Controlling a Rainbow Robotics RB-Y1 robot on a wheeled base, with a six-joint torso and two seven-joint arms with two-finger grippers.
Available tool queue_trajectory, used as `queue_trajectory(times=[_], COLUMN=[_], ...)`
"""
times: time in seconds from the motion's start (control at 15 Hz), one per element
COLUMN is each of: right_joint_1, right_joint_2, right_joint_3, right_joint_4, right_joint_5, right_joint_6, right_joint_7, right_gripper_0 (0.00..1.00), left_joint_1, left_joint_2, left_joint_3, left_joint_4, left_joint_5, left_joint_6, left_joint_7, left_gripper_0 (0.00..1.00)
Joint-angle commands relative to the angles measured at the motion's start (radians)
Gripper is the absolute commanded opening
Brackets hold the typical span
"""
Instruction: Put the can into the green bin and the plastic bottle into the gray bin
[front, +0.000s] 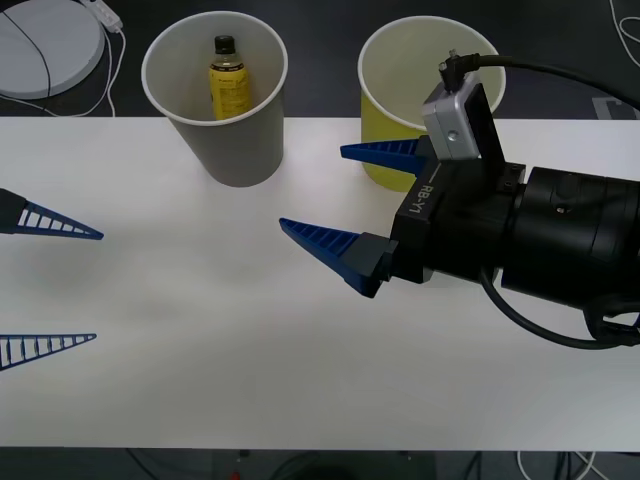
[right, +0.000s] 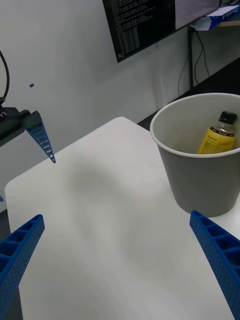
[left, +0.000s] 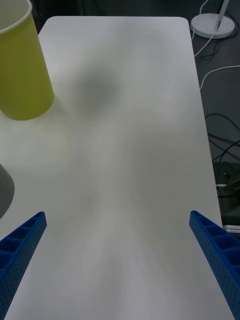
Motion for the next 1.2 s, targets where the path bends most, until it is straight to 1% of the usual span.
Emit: queue_trajectory(times=[0.07,0.27,0.33,0.4,0.53,0.73,0.87,0.93,1.0,1.07,1.2], right_joint_1=[0.06,0.117,0.129,0.133,0.133,0.133,0.135,0.135,0.135,0.133,0.133], right_joint_2=[-0.044,-0.083,-0.094,-0.101,-0.117,-0.156,-0.187,-0.199,-0.202,-0.204,-0.204], right_joint_3=[0.0,0.001,0.009,0.019,0.044,0.061,0.072,0.078,0.078,0.073,0.044], right_joint_4=[0.019,0.078,0.11,0.136,0.19,0.211,0.24,0.26,0.288,0.331,0.391], right_joint_5=[0.063,0.149,0.19,0.211,0.23,0.248,0.264,0.293,0.348,0.423,0.537], right_joint_6=[-0.12,-0.284,-0.352,-0.406,-0.513,-0.59,-0.673,-0.719,-0.772,-0.851,-0.958], right_joint_7=[0.005,0.004,-0.006,-0.01,-0.013,-0.035,-0.056,-0.098,-0.171,-0.266,-0.409], right_gripper_0=[1.0,1.0,1.0,1.0,1.0,1.0,1.0,1.0,1.0,1.0,1.0], left_joint_1=[0.0,0.0,0.0,0.0,0.0,0.0,0.0,0.0,0.0,0.0,0.0], left_joint_2=[0.0,0.0,0.0,0.0,0.0,0.0,0.0,0.0,0.0,0.0,0.0], left_joint_3=[0.0,0.0,0.0,0.0,0.0,0.0,0.0,0.0,0.0,0.0,0.0], left_joint_4=[0.0,0.0,0.0,0.0,0.0,0.0,0.0,0.0,0.0,0.0,0.0], left_joint_5=[0.0,0.0,0.0,0.0,0.0,0.0,0.0,0.0,0.0,0.0,0.0], left_joint_6=[0.0,0.0,0.0,0.0,0.0,0.0,0.0,0.0,0.0,0.0,0.0], left_joint_7=[0.0,0.0,0.0,0.0,0.0,0.0,0.0,0.0,0.0,0.0,0.0], left_gripper_0=[1.0,1.0,1.0,1.0,1.0,1.0,1.0,1.0,1.0,1.0,1.0])
